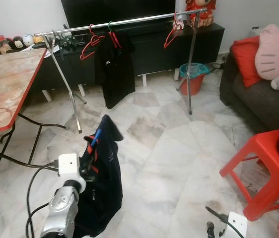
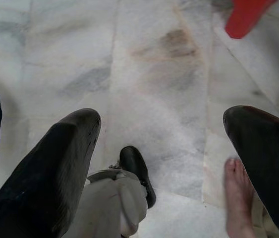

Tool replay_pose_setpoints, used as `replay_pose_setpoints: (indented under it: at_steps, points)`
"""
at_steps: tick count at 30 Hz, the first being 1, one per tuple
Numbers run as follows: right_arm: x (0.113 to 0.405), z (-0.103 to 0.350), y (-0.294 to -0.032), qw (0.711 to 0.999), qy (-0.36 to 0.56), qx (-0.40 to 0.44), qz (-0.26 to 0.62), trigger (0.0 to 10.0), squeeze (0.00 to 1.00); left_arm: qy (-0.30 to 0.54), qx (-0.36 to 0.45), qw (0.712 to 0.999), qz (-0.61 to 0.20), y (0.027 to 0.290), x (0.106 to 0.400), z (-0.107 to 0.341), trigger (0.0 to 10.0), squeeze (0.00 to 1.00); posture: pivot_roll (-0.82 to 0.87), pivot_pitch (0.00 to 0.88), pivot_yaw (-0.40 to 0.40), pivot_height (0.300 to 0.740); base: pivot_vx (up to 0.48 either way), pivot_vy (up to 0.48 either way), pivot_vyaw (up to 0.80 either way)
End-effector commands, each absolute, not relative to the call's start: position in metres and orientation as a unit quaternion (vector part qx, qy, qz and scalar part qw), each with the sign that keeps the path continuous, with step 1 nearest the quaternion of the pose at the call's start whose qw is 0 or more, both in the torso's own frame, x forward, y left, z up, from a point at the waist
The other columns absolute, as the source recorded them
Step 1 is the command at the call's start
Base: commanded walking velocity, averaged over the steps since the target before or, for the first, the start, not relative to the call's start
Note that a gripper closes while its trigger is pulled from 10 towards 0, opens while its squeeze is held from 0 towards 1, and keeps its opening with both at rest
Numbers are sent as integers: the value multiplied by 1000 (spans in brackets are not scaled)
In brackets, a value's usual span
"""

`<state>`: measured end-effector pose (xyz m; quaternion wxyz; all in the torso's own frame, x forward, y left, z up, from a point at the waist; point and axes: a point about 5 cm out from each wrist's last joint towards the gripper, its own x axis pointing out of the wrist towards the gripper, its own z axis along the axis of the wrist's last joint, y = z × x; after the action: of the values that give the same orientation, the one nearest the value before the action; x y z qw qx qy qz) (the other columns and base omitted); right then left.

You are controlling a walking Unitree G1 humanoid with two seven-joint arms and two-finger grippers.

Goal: Hang hanger

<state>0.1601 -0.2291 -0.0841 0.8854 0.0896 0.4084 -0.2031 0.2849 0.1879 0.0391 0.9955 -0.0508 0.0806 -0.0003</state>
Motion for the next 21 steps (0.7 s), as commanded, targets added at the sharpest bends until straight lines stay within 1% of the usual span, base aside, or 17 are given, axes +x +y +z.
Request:
replay_pose_setpoints:
  at_steps: [1, 4, 5, 16, 21]
  points:
    - [155, -86, -230, 881, 411, 98, -210, 10000, 0, 58, -54, 997, 0, 189, 291, 50, 10000, 0, -274, 0, 108, 740, 0, 0, 0]
    - [155, -86, -230, 881, 415, 97, -207, 10000, 0, 57, -56, 997, 3, 190, 292, 50, 10000, 0, -273, 0, 107, 740, 0, 0, 0]
    - [156, -87, -228, 881, 418, 95, -201, 10000, 0, 57, -56, 997, 5, 193, 293, 51, 10000, 0, -290, 0, 118, 740, 259, 0, 0]
    - [156, -88, -220, 881, 414, 106, -200, 10000, 0, 58, -52, 997, -23, 185, 304, 57, 10000, 0, -339, 0, 172, 740, 301, 0, 0]
    - [157, -87, -222, 881, 413, 108, -206, 10000, 0, 53, -54, 997, -29, 182, 311, 62, 10000, 0, -326, 0, 169, 740, 334, 0, 0]
